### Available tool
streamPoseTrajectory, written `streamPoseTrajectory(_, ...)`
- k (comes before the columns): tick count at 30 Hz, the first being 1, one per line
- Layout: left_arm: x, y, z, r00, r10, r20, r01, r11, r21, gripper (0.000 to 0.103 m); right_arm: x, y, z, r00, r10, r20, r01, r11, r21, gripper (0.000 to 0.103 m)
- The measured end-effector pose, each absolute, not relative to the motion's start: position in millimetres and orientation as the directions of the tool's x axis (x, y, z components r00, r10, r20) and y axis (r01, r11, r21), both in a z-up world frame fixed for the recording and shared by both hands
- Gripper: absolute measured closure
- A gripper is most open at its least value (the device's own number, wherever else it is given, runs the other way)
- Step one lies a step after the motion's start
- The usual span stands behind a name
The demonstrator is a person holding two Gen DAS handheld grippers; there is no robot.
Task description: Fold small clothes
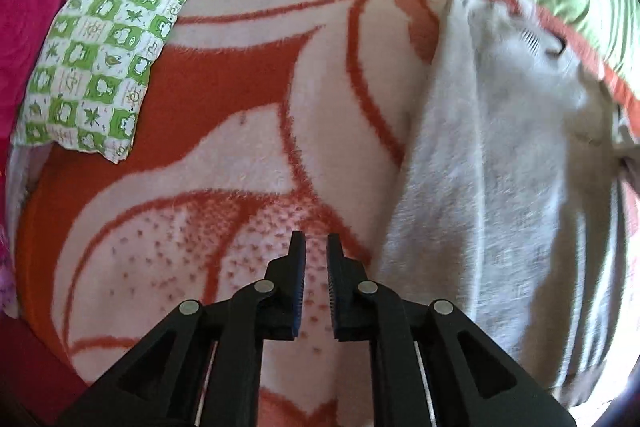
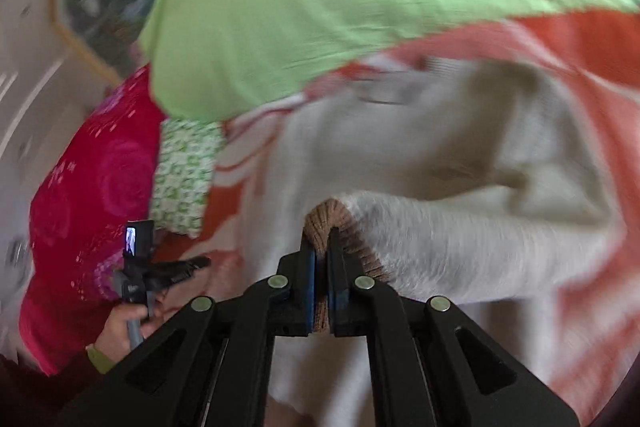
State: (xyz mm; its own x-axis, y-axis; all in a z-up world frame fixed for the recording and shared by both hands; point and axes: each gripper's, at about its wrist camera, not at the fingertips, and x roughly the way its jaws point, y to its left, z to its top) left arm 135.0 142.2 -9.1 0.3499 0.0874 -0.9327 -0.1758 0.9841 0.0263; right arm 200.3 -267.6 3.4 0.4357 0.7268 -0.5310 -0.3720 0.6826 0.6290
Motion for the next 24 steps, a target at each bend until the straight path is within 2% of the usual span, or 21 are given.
streamPoseTrajectory(1, 134, 141, -6, 0.356, 0.076, -0.931, -0.174, 0.985, 0.014, 0.091, 208, -250, 0, 0.424, 0.745, -0.515, -0.371, 0.661, 0.652, 0.097)
streamPoseTrajectory(2, 135, 136, -2, 0.36, 0.05, -0.932, -0.169, 0.986, -0.012, 0.083, 212, -235, -7, 0.41, 0.755, -0.511, -0.362, 0.65, 0.668, 0.095)
streamPoseTrajectory(3, 139, 131, 0, 0.361, 0.02, -0.932, -0.161, 0.986, -0.041, 0.07, 225, -218, -18, 0.393, 0.745, -0.539, -0.334, 0.662, 0.671, 0.094)
streamPoseTrajectory(4, 139, 124, 0, 0.361, -0.015, -0.932, -0.146, 0.987, -0.072, 0.064, 229, -208, -23, 0.377, 0.73, -0.57, -0.311, 0.679, 0.665, 0.086)
streamPoseTrajectory(5, 140, 112, 2, 0.368, -0.051, -0.928, -0.125, 0.987, -0.104, 0.056, 235, -197, -33, 0.35, 0.713, -0.608, -0.286, 0.699, 0.655, 0.063)
streamPoseTrajectory(6, 141, 105, 2, 0.369, -0.064, -0.927, -0.116, 0.987, -0.114, 0.051, 237, -194, -43, 0.324, 0.716, -0.619, -0.265, 0.696, 0.667, 0.053)
streamPoseTrajectory(7, 144, 90, 0, 0.359, -0.103, -0.928, -0.094, 0.985, -0.145, 0.049, 235, -197, -48, 0.32, 0.731, -0.603, -0.248, 0.679, 0.691, 0.048)
streamPoseTrajectory(8, 148, 83, -5, 0.348, -0.131, -0.928, -0.078, 0.983, -0.169, 0.046, 231, -202, -49, 0.322, 0.74, -0.591, -0.239, 0.668, 0.705, 0.048)
streamPoseTrajectory(11, 164, 47, -28, 0.286, -0.233, -0.929, -0.043, 0.966, -0.255, 0.043, 221, -226, -56, 0.355, 0.715, -0.603, -0.208, 0.689, 0.695, 0.048)
streamPoseTrajectory(15, 198, 5, -67, 0.212, -0.294, -0.932, -0.072, 0.946, -0.315, 0.043, 205, -287, -55, 0.444, 0.644, -0.623, -0.124, 0.733, 0.669, 0.048)
streamPoseTrajectory(19, 233, -10, -102, 0.181, -0.221, -0.958, -0.152, 0.956, -0.249, 0.042, 188, -343, -46, 0.515, 0.578, -0.633, -0.058, 0.76, 0.647, 0.048)
streamPoseTrajectory(22, 253, -16, -116, 0.196, -0.189, -0.962, -0.214, 0.949, -0.23, 0.035, 177, -372, -47, 0.558, 0.522, -0.645, -0.007, 0.78, 0.626, 0.048)
streamPoseTrajectory(23, 258, -20, -114, 0.229, -0.182, -0.956, -0.22, 0.947, -0.233, 0.037, 175, -380, -48, 0.566, 0.509, -0.649, 0.01, 0.782, 0.623, 0.048)
streamPoseTrajectory(24, 261, -25, -112, 0.258, -0.177, -0.95, -0.206, 0.95, -0.233, 0.068, 172, -389, -51, 0.577, 0.493, -0.651, 0.029, 0.784, 0.62, 0.048)
